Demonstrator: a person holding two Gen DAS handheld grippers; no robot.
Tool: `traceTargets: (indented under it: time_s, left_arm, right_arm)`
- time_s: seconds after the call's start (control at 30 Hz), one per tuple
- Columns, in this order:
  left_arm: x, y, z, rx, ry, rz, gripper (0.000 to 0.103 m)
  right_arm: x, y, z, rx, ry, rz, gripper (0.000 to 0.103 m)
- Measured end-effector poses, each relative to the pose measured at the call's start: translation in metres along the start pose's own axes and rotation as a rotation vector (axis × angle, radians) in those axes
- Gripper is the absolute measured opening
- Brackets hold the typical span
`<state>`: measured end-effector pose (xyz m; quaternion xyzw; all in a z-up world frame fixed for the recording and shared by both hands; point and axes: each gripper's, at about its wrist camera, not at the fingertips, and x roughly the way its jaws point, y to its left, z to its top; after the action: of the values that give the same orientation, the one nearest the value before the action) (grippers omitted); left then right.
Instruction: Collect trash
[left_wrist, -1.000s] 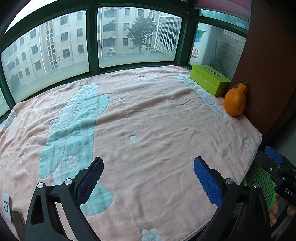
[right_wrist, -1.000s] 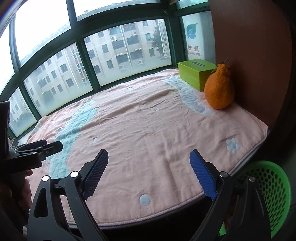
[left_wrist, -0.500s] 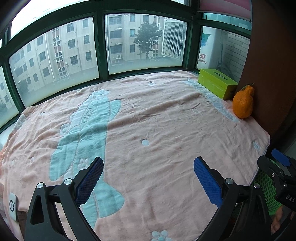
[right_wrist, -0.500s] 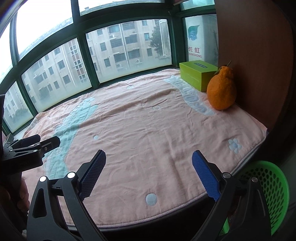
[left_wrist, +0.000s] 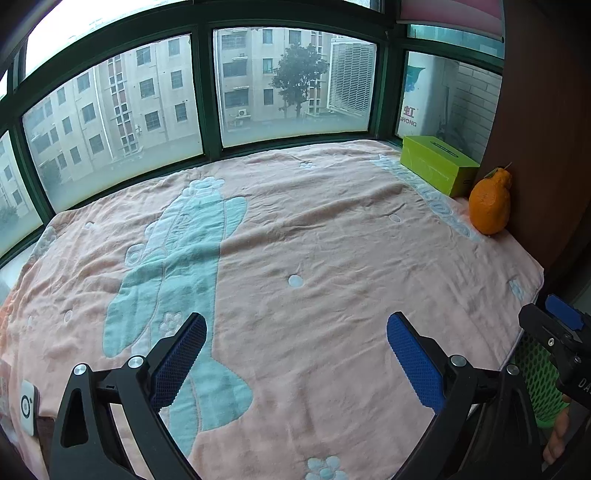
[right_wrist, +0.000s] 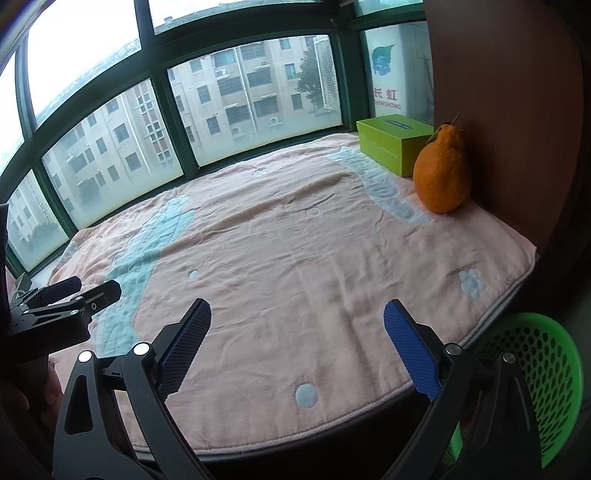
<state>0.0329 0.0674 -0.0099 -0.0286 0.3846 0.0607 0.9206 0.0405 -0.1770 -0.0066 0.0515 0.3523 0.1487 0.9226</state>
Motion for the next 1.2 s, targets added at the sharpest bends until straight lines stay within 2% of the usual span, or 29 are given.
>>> traceTargets:
  time_s: [0.4,1.2]
  left_arm:
    - [-0.004,-0.001,0.000,0.000,-0.026,0.005,0.095]
    - [-0.004,-0.006,-0.006,-0.007,-0.021,-0.005,0.095]
  right_arm:
    - [-0.002,-0.001,-0.003,0.021,-0.018,0.003,0.094]
    - [-0.001,-0.005,-0.011,0.054,-0.008,0.005,0.094]
